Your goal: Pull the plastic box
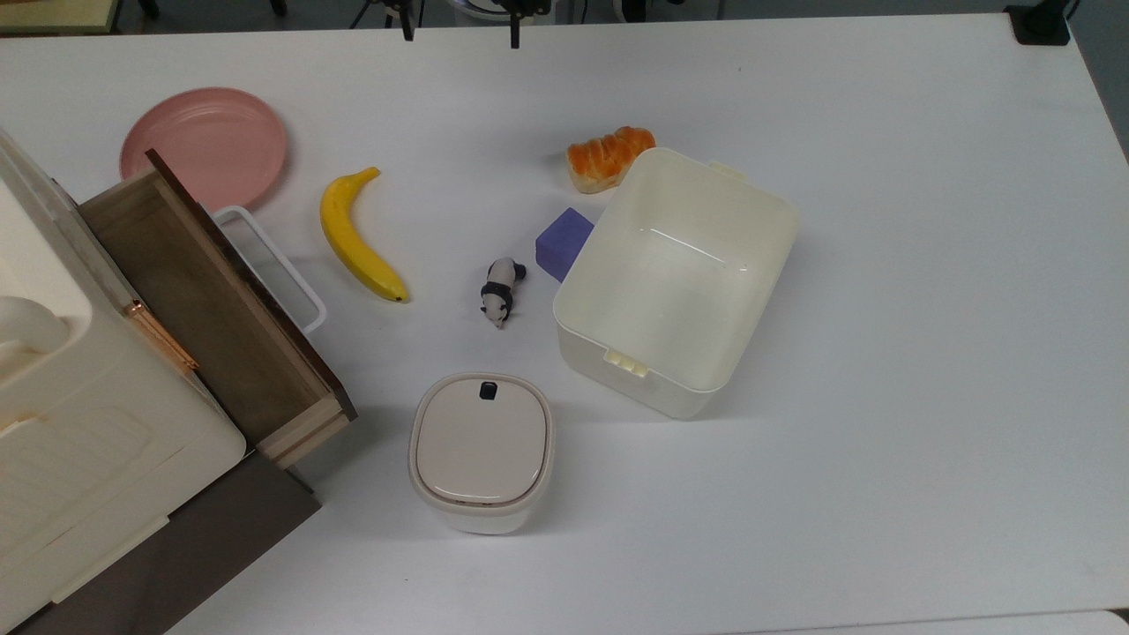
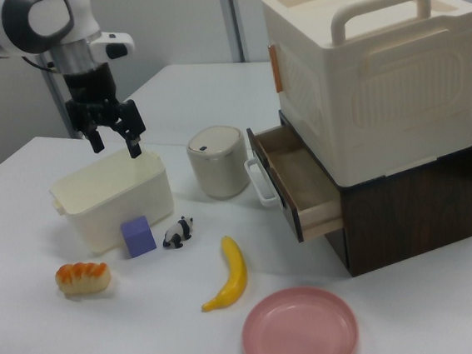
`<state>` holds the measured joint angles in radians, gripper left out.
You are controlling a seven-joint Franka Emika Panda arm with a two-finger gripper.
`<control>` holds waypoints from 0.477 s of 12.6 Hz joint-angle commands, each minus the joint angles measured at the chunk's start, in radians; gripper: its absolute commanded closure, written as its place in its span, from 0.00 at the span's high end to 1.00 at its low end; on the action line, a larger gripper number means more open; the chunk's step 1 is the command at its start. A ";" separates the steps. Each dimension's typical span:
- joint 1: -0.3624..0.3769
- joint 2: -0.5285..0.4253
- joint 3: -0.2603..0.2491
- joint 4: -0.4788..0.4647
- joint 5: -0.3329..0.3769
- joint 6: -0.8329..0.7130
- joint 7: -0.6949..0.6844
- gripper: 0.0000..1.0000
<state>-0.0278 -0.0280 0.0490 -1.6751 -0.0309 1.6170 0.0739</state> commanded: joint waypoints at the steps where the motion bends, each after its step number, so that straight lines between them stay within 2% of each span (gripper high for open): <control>1: -0.012 -0.017 -0.006 -0.012 0.032 0.001 0.026 1.00; 5: -0.009 -0.009 -0.008 -0.014 0.037 0.017 0.026 1.00; 6: 0.000 -0.009 -0.023 -0.014 0.039 0.029 0.026 1.00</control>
<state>-0.0471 -0.0269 0.0489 -1.6752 -0.0117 1.6185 0.0816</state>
